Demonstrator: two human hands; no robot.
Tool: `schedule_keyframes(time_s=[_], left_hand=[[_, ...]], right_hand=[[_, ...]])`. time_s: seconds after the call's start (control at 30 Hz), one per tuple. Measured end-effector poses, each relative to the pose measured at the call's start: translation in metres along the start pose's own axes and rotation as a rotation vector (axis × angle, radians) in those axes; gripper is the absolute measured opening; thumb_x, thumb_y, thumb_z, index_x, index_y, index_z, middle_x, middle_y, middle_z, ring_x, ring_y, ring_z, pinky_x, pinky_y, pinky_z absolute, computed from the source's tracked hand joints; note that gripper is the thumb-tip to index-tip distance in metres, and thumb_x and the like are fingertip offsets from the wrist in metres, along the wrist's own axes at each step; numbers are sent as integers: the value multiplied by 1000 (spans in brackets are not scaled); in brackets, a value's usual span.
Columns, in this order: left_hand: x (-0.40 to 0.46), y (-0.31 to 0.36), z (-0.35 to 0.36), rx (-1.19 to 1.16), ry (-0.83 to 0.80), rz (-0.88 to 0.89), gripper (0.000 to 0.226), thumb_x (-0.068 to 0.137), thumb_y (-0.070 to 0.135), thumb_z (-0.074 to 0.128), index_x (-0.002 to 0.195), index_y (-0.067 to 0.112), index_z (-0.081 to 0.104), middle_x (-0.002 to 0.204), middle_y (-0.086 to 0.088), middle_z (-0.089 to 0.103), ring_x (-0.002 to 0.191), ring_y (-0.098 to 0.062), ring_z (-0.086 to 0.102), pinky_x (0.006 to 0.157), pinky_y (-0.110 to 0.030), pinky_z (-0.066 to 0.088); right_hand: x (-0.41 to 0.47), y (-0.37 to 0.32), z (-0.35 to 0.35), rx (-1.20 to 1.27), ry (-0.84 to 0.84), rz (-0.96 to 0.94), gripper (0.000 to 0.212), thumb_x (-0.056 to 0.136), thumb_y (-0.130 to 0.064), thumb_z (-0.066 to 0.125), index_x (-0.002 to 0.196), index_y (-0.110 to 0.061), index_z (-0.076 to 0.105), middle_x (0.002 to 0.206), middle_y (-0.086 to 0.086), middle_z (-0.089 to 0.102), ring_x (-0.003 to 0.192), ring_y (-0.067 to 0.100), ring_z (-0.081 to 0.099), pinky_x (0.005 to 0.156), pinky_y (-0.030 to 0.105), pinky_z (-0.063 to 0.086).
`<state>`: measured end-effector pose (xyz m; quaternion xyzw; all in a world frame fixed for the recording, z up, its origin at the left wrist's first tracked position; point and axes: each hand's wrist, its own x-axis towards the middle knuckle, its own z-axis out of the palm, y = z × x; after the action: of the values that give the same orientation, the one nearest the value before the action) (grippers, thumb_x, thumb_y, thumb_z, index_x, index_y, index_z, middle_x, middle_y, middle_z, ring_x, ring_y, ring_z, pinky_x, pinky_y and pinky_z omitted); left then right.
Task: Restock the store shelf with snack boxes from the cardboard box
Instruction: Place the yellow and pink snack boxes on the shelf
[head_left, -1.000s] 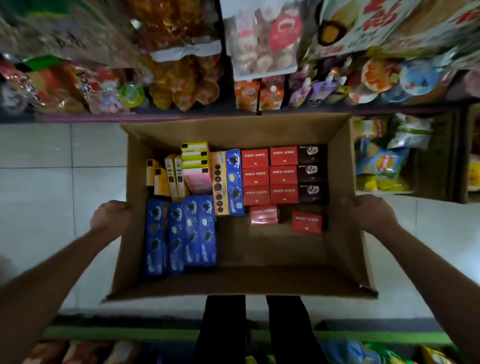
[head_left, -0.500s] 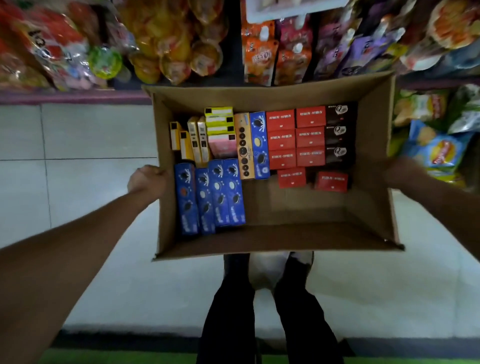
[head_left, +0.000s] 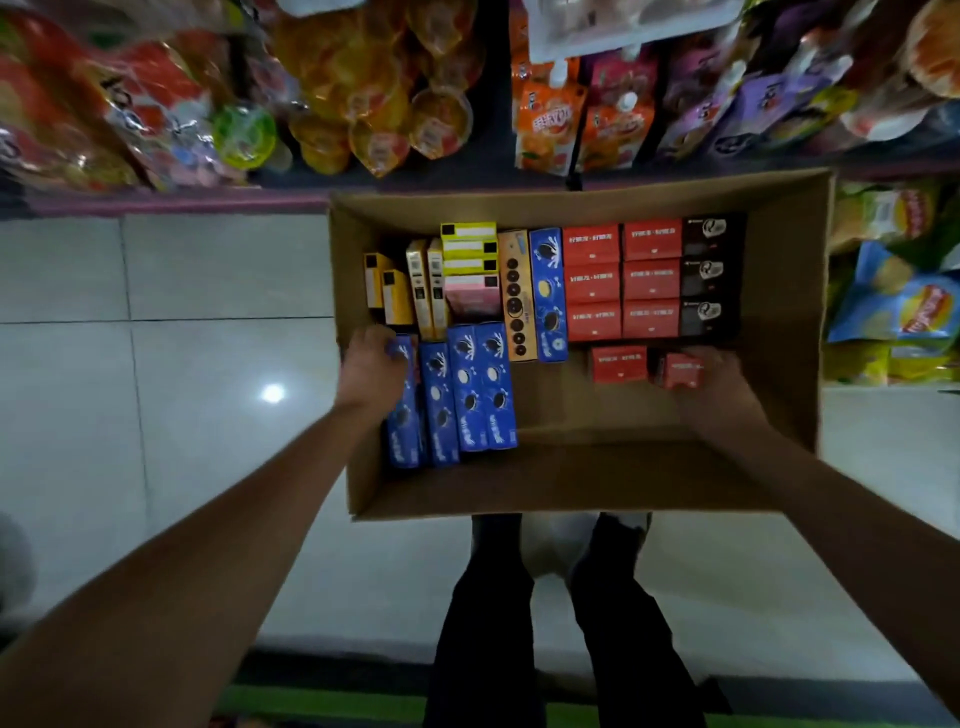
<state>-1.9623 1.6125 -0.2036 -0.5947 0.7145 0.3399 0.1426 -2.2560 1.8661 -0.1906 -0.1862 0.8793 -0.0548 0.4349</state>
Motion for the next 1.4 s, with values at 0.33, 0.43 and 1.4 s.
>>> schedule_keyframes(time_s=[0.33, 0.43, 1.4], left_hand=[[17, -35, 70, -428, -160, -552, 58, 95, 42, 59, 142, 11, 44, 135, -15, 56, 117, -34, 58, 99, -46, 49], [20, -55, 87, -528, -152, -592, 49, 102, 38, 44, 140, 8, 46, 138, -16, 54, 124, -35, 54, 105, -46, 44], [17, -72, 124, -524, -128, -494, 58, 98, 46, 50, 149, 24, 33, 144, -8, 44, 121, -30, 54, 95, -47, 51]], right_hand=[[27, -69, 146, 159, -282, -28, 25, 94, -17, 56, 119, -18, 61, 104, 2, 64, 75, 10, 58, 57, 24, 42], [33, -73, 187, 267, -295, -3, 32, 97, -24, 55, 128, -15, 57, 112, 2, 64, 81, 6, 58, 62, 21, 45], [45, -74, 228, 577, -359, 340, 54, 100, -56, 38, 142, -23, 47, 139, 9, 54, 123, 28, 53, 107, 51, 42]])
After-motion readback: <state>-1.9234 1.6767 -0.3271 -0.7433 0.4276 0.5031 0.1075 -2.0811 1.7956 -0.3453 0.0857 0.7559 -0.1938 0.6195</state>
